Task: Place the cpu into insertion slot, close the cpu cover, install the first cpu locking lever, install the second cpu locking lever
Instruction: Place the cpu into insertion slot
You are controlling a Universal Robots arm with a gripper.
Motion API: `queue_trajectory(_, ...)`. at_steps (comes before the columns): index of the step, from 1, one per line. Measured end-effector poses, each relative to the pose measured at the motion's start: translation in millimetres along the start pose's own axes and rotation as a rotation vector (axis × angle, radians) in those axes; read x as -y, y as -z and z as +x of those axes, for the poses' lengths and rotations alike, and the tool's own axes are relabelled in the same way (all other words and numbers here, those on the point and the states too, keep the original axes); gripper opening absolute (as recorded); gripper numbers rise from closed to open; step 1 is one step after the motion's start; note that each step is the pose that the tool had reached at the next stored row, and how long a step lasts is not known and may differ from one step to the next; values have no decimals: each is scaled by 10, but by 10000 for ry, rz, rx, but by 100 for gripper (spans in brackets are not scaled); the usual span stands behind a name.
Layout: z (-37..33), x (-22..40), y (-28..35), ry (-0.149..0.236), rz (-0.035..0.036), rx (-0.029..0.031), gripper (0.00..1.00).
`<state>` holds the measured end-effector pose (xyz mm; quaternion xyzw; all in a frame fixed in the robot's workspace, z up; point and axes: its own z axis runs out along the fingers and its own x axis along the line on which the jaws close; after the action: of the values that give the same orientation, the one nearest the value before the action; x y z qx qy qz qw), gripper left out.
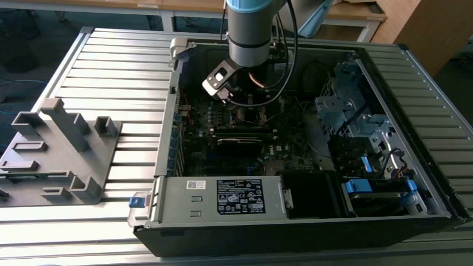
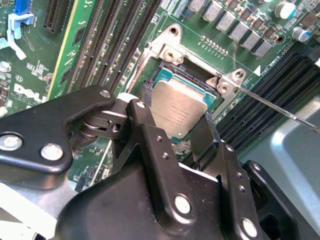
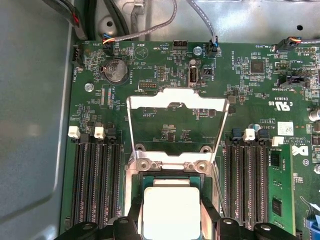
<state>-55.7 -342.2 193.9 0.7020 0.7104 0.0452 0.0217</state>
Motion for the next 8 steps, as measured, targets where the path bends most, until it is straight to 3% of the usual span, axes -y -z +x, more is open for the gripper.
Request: queue_trajectory(8, 0, 3, -8, -1, 2, 3, 54)
